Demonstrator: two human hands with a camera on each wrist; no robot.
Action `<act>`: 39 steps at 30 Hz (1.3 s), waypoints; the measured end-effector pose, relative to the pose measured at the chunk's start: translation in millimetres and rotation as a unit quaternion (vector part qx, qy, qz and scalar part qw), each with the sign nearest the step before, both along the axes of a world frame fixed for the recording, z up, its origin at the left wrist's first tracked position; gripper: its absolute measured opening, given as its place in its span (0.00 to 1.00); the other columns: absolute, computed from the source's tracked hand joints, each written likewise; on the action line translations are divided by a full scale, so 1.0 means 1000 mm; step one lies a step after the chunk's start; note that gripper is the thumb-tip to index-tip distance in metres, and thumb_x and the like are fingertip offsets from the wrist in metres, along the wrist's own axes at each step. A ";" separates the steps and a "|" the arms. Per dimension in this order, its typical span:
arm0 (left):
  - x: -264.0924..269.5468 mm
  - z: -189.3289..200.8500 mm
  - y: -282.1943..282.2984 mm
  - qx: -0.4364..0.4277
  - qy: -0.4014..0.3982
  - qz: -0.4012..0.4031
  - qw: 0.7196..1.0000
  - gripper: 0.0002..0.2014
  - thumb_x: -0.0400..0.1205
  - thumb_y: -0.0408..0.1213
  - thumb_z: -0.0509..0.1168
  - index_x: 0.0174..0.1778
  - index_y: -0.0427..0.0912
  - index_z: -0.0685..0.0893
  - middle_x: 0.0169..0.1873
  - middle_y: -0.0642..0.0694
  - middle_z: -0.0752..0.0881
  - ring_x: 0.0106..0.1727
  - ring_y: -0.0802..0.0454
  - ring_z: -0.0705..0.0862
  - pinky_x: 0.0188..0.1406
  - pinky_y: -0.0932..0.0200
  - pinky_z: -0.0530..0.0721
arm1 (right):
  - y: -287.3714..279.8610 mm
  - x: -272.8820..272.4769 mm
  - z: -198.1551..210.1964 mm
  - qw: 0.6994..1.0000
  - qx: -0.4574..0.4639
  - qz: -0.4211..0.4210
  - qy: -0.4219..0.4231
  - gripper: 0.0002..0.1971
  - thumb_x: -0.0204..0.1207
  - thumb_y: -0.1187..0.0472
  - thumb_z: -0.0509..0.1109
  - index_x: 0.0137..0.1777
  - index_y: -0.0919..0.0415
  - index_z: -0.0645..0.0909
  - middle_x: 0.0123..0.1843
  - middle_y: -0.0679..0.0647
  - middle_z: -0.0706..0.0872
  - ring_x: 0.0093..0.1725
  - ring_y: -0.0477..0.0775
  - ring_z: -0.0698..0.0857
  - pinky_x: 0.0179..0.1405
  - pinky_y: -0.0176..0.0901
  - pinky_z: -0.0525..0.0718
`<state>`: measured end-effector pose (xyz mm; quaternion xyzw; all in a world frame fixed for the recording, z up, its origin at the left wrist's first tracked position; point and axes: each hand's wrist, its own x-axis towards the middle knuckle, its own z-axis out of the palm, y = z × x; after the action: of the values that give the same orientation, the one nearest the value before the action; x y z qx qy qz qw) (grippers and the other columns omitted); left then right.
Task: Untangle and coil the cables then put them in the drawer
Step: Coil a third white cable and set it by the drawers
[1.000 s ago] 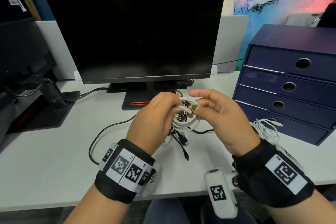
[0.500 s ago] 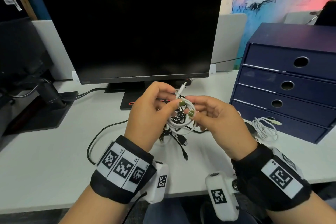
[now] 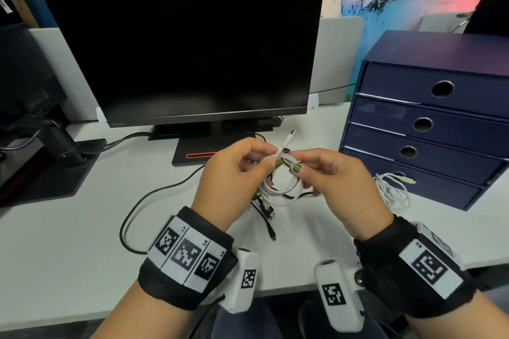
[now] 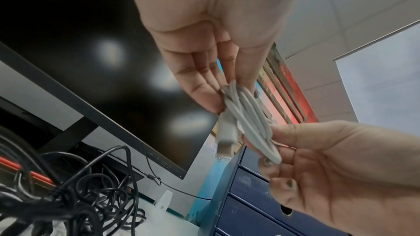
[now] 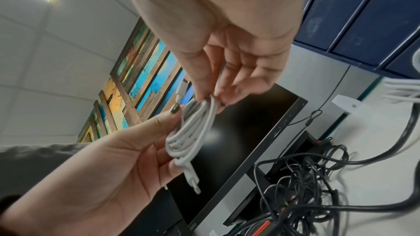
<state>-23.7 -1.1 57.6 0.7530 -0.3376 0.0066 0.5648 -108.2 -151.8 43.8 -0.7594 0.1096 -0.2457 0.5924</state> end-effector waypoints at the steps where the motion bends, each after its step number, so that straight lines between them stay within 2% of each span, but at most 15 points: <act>1: -0.001 -0.001 -0.003 0.003 0.008 -0.006 1.000 0.06 0.78 0.38 0.72 0.49 0.51 0.88 0.39 0.53 0.90 0.34 0.53 0.88 0.34 0.57 0.89 | -0.003 -0.002 0.000 1.000 -0.003 -0.005 0.008 0.10 0.76 0.67 0.72 0.50 0.52 0.89 0.38 0.50 0.91 0.32 0.41 0.84 0.29 0.29 0.79; 3: -0.002 -0.005 -0.007 0.012 0.024 -0.015 1.000 0.08 0.79 0.38 0.71 0.51 0.53 0.88 0.39 0.55 0.90 0.34 0.56 0.88 0.36 0.57 0.89 | -0.010 -0.006 -0.002 0.999 0.010 -0.011 0.030 0.09 0.76 0.68 0.72 0.48 0.54 0.89 0.34 0.51 0.90 0.27 0.42 0.82 0.26 0.31 0.78; 6: 0.001 -0.014 -0.009 0.048 0.004 -0.001 0.999 0.08 0.81 0.42 0.67 0.53 0.60 0.87 0.39 0.60 0.89 0.38 0.61 0.88 0.43 0.56 0.88 | -0.029 -0.009 -0.011 0.996 0.052 -0.040 0.056 0.08 0.75 0.72 0.71 0.48 0.60 0.88 0.30 0.55 0.87 0.25 0.48 0.80 0.25 0.40 0.80; 8: 0.005 -0.022 -0.007 0.110 -0.025 0.004 0.994 0.07 0.81 0.44 0.66 0.52 0.61 0.86 0.40 0.63 0.88 0.41 0.64 0.86 0.44 0.63 0.84 | -0.046 -0.012 -0.019 0.992 0.069 -0.075 0.074 0.08 0.75 0.73 0.71 0.49 0.63 0.87 0.29 0.57 0.85 0.24 0.49 0.79 0.24 0.41 0.80; 10: 0.009 -0.030 -0.005 0.207 -0.061 -0.005 0.976 0.08 0.82 0.44 0.65 0.53 0.58 0.87 0.43 0.64 0.85 0.45 0.67 0.82 0.44 0.69 0.78 | -0.062 -0.016 -0.027 0.986 0.083 -0.106 0.098 0.08 0.75 0.73 0.70 0.51 0.64 0.86 0.27 0.59 0.83 0.23 0.51 0.78 0.22 0.40 0.79; 12: 0.015 -0.037 -0.003 0.283 -0.088 -0.019 0.955 0.08 0.83 0.42 0.64 0.53 0.56 0.87 0.46 0.61 0.83 0.48 0.64 0.81 0.49 0.65 0.79 | -0.075 -0.021 -0.036 0.979 0.104 -0.125 0.124 0.09 0.76 0.75 0.69 0.53 0.67 0.84 0.27 0.60 0.81 0.22 0.53 0.78 0.21 0.41 0.79; 15: 0.027 -0.041 -0.003 0.385 -0.134 -0.027 0.913 0.10 0.83 0.41 0.63 0.54 0.54 0.88 0.50 0.57 0.81 0.53 0.57 0.80 0.56 0.57 0.80 | -0.086 -0.027 -0.048 0.965 0.167 -0.108 0.170 0.12 0.76 0.78 0.65 0.57 0.69 0.81 0.31 0.62 0.81 0.21 0.52 0.79 0.20 0.41 0.82; 18: 0.039 -0.042 -0.002 0.444 -0.146 -0.040 0.883 0.10 0.82 0.42 0.65 0.55 0.56 0.88 0.53 0.56 0.81 0.56 0.55 0.80 0.59 0.55 0.79 | -0.090 -0.031 -0.054 0.953 0.189 -0.082 0.223 0.13 0.76 0.79 0.64 0.59 0.69 0.79 0.32 0.64 0.82 0.19 0.52 0.81 0.20 0.41 0.84; 22: 0.049 -0.048 -0.004 0.498 -0.143 -0.087 0.851 0.17 0.81 0.39 0.65 0.65 0.58 0.83 0.60 0.56 0.79 0.64 0.55 0.76 0.64 0.55 0.77 | -0.096 -0.031 -0.054 0.944 0.153 -0.105 0.271 0.11 0.77 0.79 0.65 0.57 0.71 0.76 0.33 0.68 0.82 0.19 0.57 0.84 0.22 0.51 0.88; 26: 0.050 -0.053 -0.009 0.535 -0.174 -0.098 0.821 0.23 0.81 0.38 0.66 0.73 0.58 0.75 0.65 0.55 0.75 0.66 0.52 0.73 0.61 0.57 0.75 | -0.102 -0.030 -0.053 0.939 0.111 -0.125 0.302 0.10 0.76 0.78 0.67 0.53 0.69 0.75 0.32 0.70 0.83 0.21 0.61 0.86 0.22 0.53 0.88; 29: 0.049 -0.056 -0.013 0.545 -0.190 -0.088 0.812 0.21 0.81 0.40 0.66 0.71 0.57 0.77 0.62 0.53 0.74 0.63 0.51 0.72 0.56 0.58 0.74 | -0.105 -0.029 -0.055 0.934 0.072 -0.137 0.321 0.08 0.76 0.77 0.68 0.50 0.68 0.75 0.32 0.72 0.84 0.22 0.62 0.86 0.24 0.54 0.89; 32: 0.049 -0.058 -0.014 0.552 -0.192 -0.077 0.808 0.17 0.81 0.41 0.67 0.67 0.56 0.81 0.59 0.51 0.72 0.60 0.50 0.72 0.54 0.58 0.77 | -0.108 -0.028 -0.056 0.925 0.016 -0.149 0.348 0.06 0.75 0.74 0.70 0.47 0.68 0.76 0.29 0.68 0.85 0.24 0.62 0.86 0.29 0.53 0.90; 36: 0.047 -0.056 -0.017 0.564 -0.200 -0.028 0.801 0.12 0.79 0.41 0.69 0.58 0.50 0.82 0.58 0.48 0.72 0.59 0.48 0.74 0.56 0.58 0.77 | -0.106 -0.025 -0.052 0.901 -0.180 -0.183 0.349 0.05 0.71 0.66 0.74 0.40 0.62 0.79 0.34 0.56 0.84 0.34 0.55 0.81 0.32 0.43 0.79; 38: 0.048 -0.052 -0.017 0.570 -0.208 -0.013 0.795 0.12 0.79 0.44 0.69 0.58 0.52 0.83 0.58 0.48 0.73 0.59 0.47 0.73 0.58 0.58 0.75 | -0.097 -0.023 -0.046 0.913 -0.195 -0.168 0.317 0.05 0.72 0.63 0.74 0.39 0.60 0.80 0.35 0.54 0.84 0.35 0.53 0.80 0.31 0.40 0.74; 39: 0.049 -0.049 -0.016 0.573 -0.220 -0.013 0.789 0.12 0.79 0.44 0.68 0.59 0.53 0.84 0.58 0.48 0.74 0.60 0.47 0.73 0.58 0.59 0.72 | -0.091 -0.022 -0.044 0.922 -0.187 -0.157 0.301 0.04 0.72 0.63 0.73 0.39 0.59 0.81 0.36 0.55 0.85 0.36 0.53 0.81 0.33 0.41 0.75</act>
<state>24.9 -17.1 8.6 0.9121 -0.4045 -0.0302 -0.0601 -129.9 -242.8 0.0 -0.8676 0.3525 -0.1112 0.3326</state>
